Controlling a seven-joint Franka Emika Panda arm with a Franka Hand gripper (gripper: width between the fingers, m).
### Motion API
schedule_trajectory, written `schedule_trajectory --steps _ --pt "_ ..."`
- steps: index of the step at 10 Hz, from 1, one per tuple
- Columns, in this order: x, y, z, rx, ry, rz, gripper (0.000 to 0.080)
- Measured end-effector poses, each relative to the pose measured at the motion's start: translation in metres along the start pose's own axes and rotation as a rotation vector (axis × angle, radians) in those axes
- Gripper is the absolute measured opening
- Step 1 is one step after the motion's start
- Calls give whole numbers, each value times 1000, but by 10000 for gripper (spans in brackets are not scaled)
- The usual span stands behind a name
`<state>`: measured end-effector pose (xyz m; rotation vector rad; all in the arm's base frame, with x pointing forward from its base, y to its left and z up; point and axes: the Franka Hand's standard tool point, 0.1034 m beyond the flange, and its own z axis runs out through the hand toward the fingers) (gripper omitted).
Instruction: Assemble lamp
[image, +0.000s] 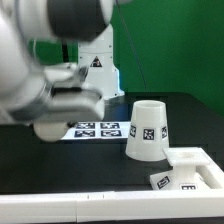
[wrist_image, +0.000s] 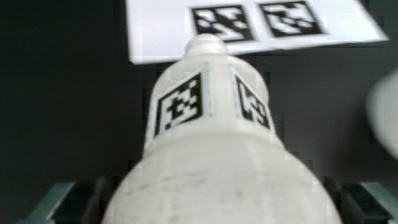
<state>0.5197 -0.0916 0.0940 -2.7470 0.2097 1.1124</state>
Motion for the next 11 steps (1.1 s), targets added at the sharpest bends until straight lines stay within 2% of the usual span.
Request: schedule_trajectory --steps 1,2,4,6,7,8,9,10,11 --pt "-7 -16 -21 -27 80 -28 574" --pt "-6 -21 -26 -37 165 -29 574" --pt "-1 -18 -26 -40 310 -31 574" --pt "4 -20 -33 -53 455 -36 574" --pt "5 -38 -46 -50 553 -51 574" --pt "7 -62 -63 -37 660 -76 574" --pt "10 -74 -73 -34 767 -84 574" --pt "5 -89 -71 -15 803 -43 574" --pt "9 -91 -75 -26 871 -58 574"
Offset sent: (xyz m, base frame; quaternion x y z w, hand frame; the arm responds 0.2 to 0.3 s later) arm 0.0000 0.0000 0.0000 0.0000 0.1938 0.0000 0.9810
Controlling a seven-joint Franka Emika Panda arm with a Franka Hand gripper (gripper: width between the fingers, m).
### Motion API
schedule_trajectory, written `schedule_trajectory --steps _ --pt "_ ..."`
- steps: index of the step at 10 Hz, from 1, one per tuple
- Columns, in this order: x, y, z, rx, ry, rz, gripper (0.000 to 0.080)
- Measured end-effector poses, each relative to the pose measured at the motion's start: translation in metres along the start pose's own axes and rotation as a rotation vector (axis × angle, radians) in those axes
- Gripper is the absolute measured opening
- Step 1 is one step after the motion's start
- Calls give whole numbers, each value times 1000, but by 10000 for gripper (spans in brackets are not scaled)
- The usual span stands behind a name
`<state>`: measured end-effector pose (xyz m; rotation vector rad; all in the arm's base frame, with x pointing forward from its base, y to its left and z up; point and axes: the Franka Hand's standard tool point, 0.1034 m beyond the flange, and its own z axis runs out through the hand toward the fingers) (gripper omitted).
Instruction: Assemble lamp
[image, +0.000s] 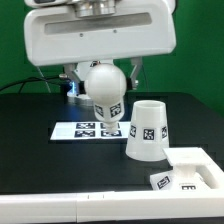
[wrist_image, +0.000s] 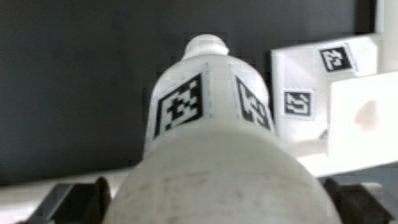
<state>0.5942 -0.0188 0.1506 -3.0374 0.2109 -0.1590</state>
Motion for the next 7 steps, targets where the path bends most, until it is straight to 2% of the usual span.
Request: schedule_trajectory --steps 3,5,7 --pt "6 3 2 -27 209 -4 576" --pt "11 -44 -2 -37 304 -106 576" --pt "11 -89 0 -42 274 -196 576"
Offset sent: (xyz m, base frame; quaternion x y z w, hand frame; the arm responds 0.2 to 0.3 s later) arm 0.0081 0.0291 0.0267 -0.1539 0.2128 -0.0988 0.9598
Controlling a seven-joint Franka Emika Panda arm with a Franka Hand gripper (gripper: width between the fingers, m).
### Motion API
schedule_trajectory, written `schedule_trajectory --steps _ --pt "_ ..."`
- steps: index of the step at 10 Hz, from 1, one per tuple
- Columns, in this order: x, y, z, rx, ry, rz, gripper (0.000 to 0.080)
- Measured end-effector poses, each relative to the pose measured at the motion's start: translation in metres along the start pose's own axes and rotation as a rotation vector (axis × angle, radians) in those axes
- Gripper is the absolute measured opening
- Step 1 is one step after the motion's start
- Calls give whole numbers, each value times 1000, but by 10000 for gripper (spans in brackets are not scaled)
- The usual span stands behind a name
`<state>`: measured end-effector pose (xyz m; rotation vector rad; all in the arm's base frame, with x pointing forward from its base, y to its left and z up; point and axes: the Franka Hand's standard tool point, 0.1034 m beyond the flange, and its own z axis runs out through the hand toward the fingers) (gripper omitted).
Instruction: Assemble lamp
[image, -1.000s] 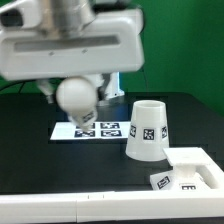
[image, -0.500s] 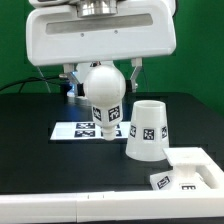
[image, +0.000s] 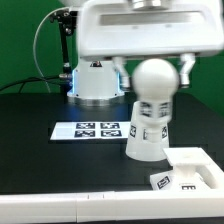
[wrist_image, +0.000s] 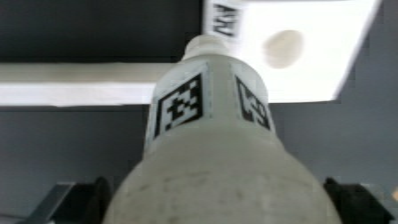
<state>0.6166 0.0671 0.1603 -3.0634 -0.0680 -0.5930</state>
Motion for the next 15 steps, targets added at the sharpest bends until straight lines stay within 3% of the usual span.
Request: schedule_trajectory --steps 2,4,6,7,15 --pt "-1 6 1 0 2 10 576" --pt "0 1 1 3 16 18 576" --pt "0 -26 3 20 59 7 576" --pt "2 -32 2 25 74 1 576" --pt "-7 -29 23 18 65 -15 576"
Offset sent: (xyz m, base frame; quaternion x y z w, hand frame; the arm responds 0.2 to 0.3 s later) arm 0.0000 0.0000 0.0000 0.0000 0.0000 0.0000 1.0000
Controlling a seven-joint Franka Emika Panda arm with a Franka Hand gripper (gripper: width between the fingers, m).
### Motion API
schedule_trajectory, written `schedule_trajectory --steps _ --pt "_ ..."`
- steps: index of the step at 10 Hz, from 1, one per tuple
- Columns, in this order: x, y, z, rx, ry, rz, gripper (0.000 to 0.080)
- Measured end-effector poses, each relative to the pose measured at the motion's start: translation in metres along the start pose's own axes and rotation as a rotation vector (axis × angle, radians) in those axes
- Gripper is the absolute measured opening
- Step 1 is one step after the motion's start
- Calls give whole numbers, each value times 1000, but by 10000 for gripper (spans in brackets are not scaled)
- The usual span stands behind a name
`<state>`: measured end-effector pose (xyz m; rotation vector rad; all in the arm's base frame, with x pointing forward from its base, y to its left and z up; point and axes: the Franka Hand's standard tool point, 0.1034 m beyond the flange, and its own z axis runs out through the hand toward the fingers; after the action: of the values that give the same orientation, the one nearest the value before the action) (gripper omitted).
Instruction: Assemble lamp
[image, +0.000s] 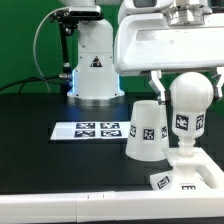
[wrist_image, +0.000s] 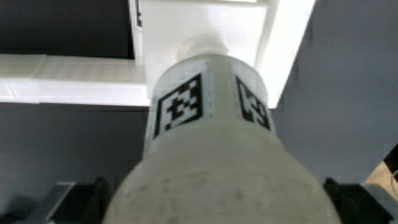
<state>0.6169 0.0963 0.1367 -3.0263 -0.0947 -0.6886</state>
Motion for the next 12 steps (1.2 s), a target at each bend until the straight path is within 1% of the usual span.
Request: schedule_trajectory --steps 3,6,8,9,10,11,12 --pt "-10 -2 12 -2 -19 -5 576" --pt "-7 0 15 -4 17 -5 576" --pt "-7 0 15 -4 17 -6 576" --pt "-7 0 16 -4 17 -6 653" --pt "-8 0 16 -4 12 -6 685" --pt "-10 0 17 -6 -22 -6 695" --pt "-12 1 16 -8 -96 -1 695"
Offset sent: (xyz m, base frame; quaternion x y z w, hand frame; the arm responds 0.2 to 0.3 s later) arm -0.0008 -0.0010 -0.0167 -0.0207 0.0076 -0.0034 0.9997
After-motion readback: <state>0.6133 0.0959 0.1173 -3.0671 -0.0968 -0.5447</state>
